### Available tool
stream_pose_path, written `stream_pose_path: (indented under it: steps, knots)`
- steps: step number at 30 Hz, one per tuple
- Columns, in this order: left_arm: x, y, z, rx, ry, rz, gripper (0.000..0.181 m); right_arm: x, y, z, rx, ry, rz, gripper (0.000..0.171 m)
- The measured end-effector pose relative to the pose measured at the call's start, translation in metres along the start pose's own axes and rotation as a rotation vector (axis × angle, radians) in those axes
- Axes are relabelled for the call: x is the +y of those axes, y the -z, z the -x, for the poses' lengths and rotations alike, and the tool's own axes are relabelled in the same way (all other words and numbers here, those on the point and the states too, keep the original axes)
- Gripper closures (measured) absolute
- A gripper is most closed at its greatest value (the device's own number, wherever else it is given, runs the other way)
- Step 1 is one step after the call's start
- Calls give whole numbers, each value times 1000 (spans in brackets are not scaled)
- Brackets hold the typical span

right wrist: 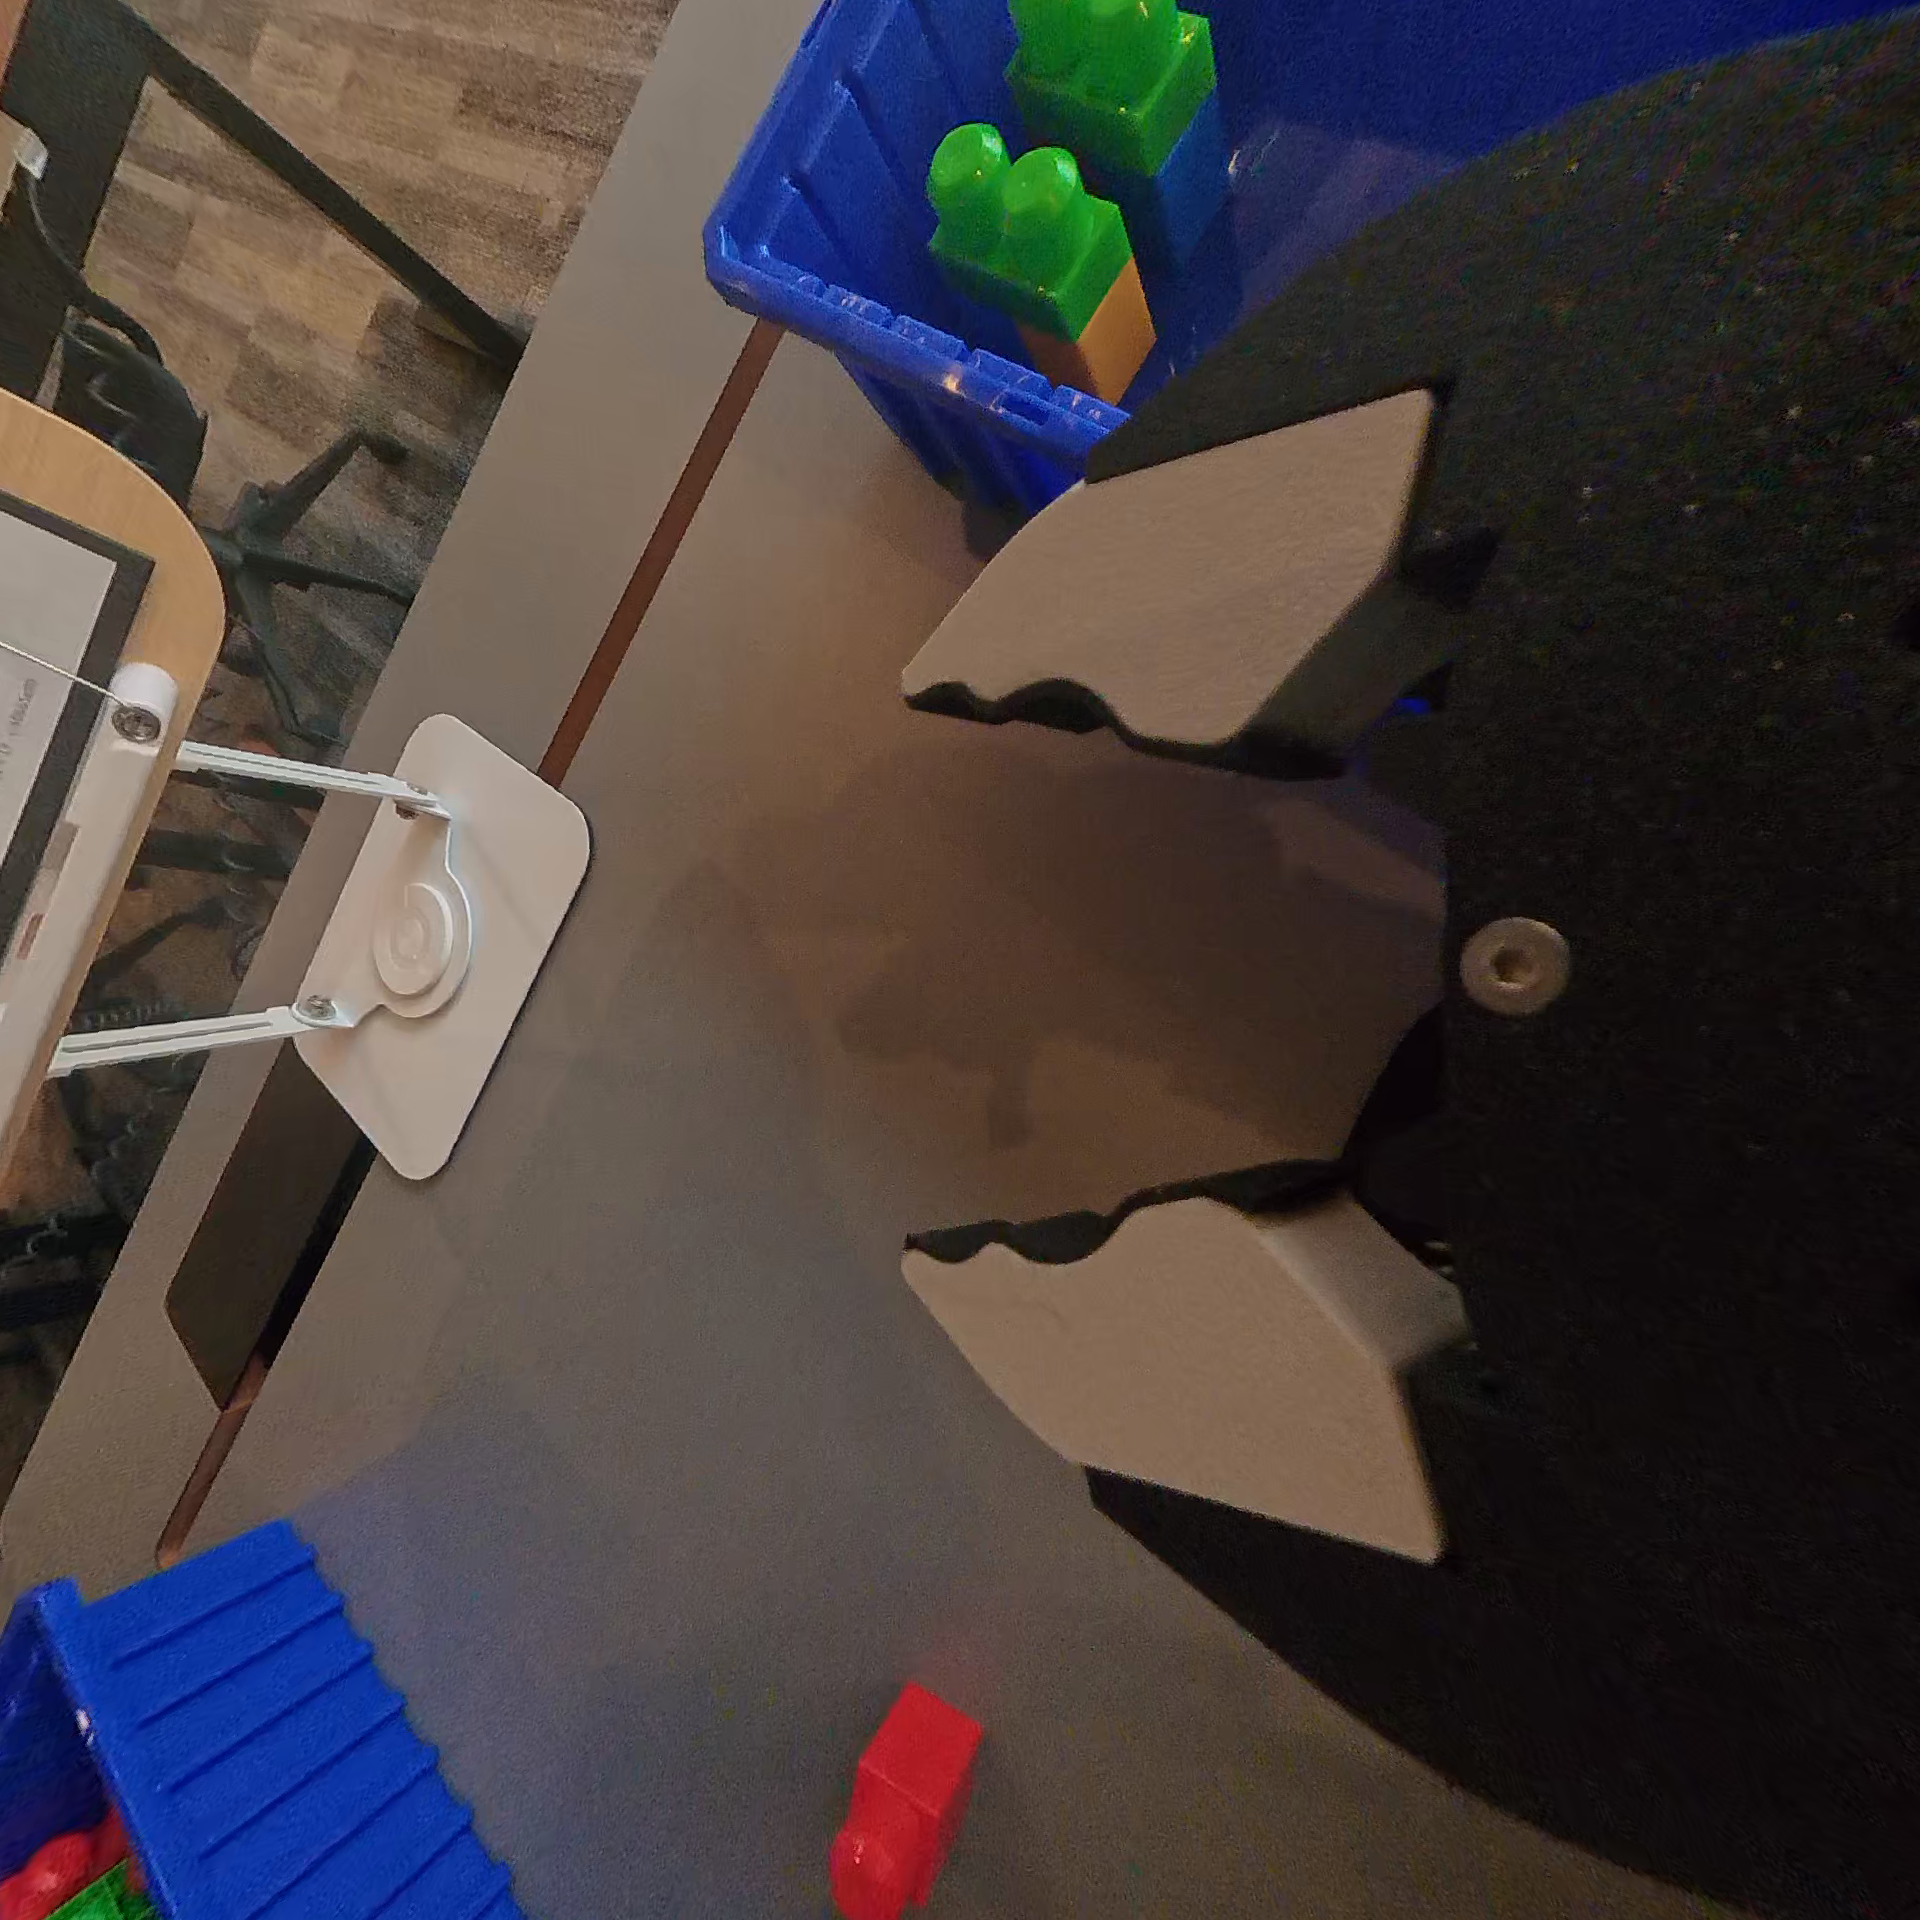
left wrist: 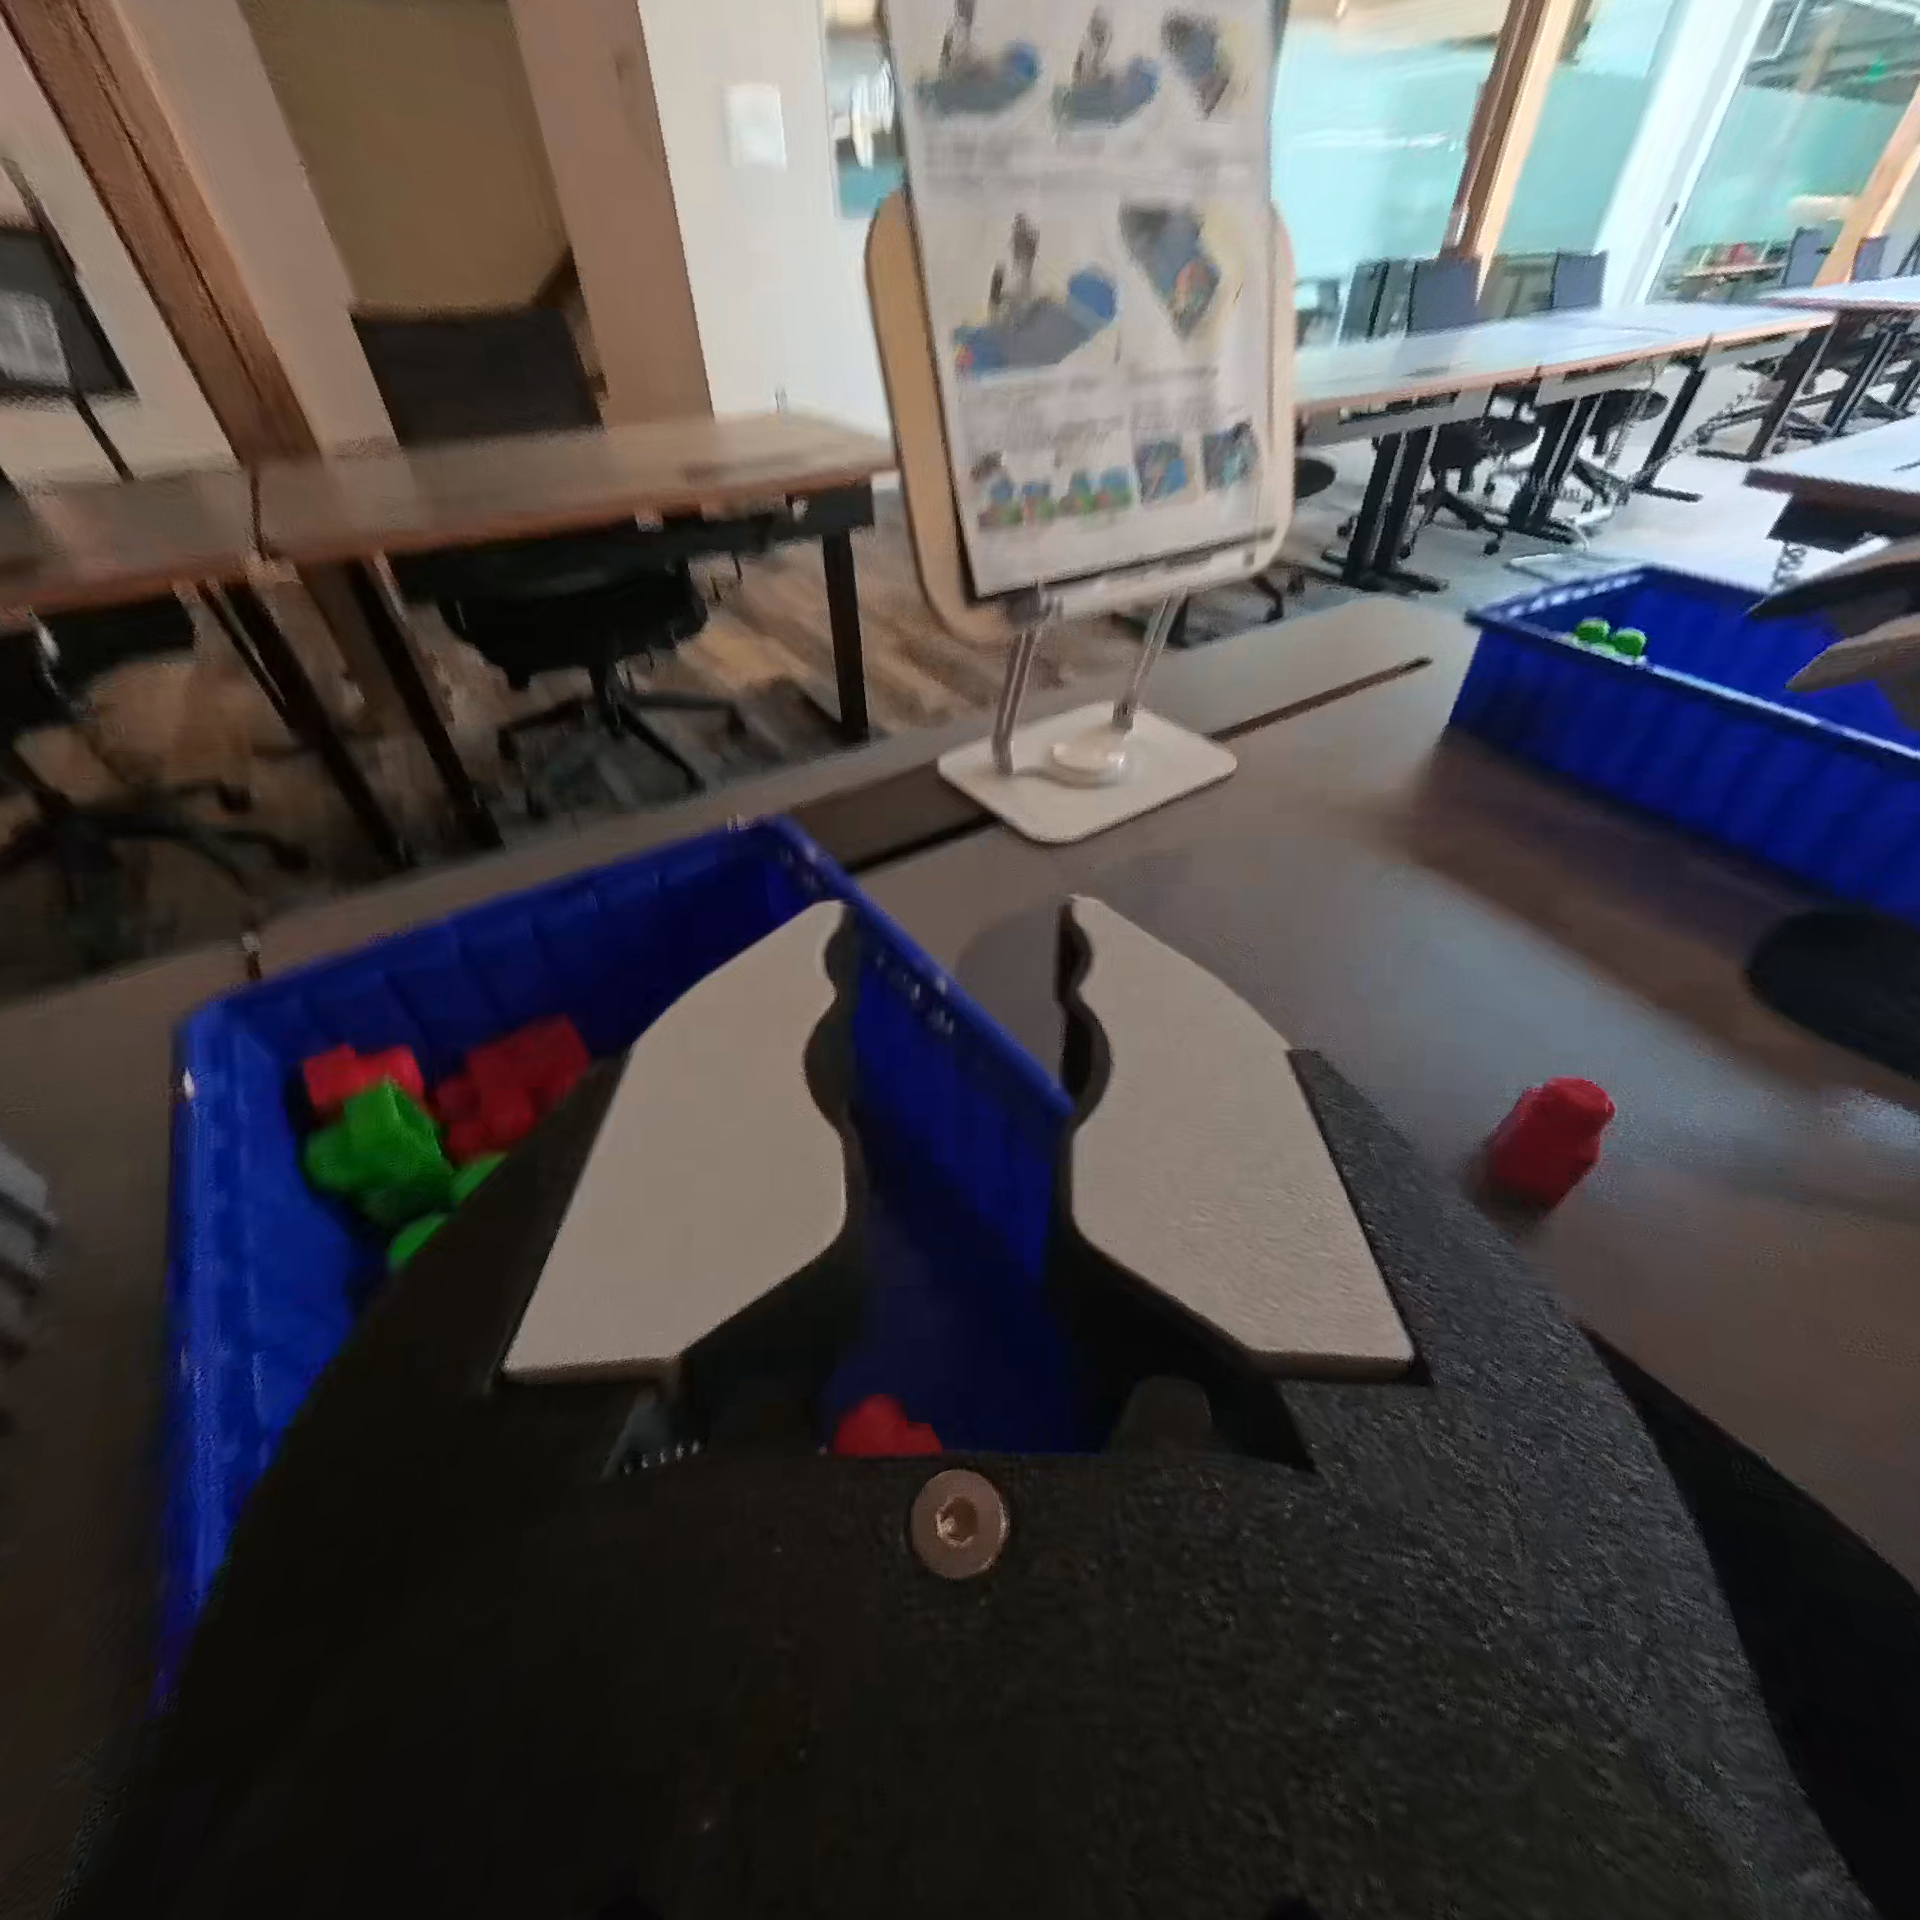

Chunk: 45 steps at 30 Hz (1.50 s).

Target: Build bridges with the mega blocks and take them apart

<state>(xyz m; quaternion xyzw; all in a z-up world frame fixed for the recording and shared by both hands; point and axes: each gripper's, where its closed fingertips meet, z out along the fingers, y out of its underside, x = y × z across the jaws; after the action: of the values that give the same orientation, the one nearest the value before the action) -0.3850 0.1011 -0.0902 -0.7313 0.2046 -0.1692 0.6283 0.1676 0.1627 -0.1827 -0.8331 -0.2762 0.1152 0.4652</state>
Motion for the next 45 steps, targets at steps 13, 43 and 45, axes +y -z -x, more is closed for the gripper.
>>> stream_pose_path:
  steps: [13, 43, 45]
  knots:
    - [158, 7, 21, 90, 183, 725, 173, -1, -14, 5, 17, -7, 27, 82]
    - [225, 8, 2, -184, 347, 1183, 140, -6, 3, -6, 11, -37, -70, 87]
    - [236, 9, 1, -182, 368, 1256, 137, -6, 4, -5, 11, -35, -75, 88]
